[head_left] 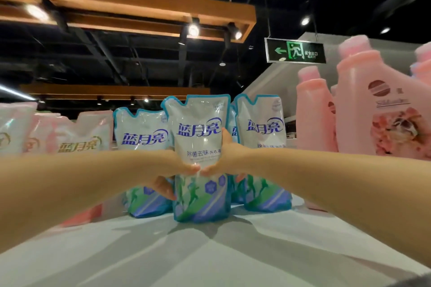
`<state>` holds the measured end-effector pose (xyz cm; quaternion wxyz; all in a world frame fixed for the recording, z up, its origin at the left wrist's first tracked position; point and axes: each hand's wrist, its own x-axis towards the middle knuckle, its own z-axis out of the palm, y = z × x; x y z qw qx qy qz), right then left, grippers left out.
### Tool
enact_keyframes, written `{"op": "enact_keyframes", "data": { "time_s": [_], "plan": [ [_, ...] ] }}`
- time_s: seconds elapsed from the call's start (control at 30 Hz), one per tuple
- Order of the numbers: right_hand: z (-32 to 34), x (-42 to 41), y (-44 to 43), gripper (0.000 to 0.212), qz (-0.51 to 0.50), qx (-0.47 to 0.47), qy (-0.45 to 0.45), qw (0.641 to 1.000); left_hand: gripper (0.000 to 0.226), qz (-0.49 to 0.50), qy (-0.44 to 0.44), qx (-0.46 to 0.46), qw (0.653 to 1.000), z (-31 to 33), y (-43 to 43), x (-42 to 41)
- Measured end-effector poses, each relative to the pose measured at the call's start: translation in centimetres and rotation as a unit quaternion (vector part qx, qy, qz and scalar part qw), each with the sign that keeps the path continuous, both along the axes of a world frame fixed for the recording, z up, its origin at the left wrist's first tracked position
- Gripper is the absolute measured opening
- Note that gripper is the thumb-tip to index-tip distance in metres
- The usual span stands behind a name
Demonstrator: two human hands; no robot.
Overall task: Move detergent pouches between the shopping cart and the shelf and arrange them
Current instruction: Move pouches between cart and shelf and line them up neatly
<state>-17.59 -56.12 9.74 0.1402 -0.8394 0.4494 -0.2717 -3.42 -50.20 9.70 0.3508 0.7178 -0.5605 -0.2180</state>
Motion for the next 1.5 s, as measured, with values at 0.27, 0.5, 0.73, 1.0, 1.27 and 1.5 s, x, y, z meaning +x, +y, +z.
{"op": "enact_keyframes", "data": {
  "time_s": [0.27, 0.5, 0.73, 1.0, 1.27, 1.5],
  "plan": [
    [0.6, 0.5, -1.9, 0.084, -0.055, 0.005, -0.015, 0.998, 0.015, -0.033, 0.041, -0.021, 0.998, -0.5, -2.2, 0.7],
    [0.7, -0.4, -2.0, 0.073, -0.068, -0.004, -0.022, 0.997, 0.028, -0.037, 0.074, -0.030, 0.996, -0.9, -3.1, 0.3],
    [0.2, -1.2, -1.2, 0.077, -0.047, 0.002, -0.020, 0.999, 0.029, -0.021, 0.072, -0.028, 0.997, -0.8, -2.5, 0.1],
    [0.3, -3.1, 1.7, 0.082, -0.011, -0.003, -0.031, 0.999, 0.064, 0.062, 0.012, -0.073, 0.995, 0.3, 0.6, -1.3],
    [-0.1, -6.1, 6.6, 0.071, 0.014, -0.090, -0.009, 0.996, 0.048, 0.133, -0.078, -0.163, 0.974, 0.5, 6.3, -3.9],
    [-1.4, -9.8, 12.6, 0.038, 0.031, -0.116, 0.025, 0.992, 0.035, 0.138, -0.135, -0.176, 0.965, -1.1, 12.4, -7.3]
  ]
}}
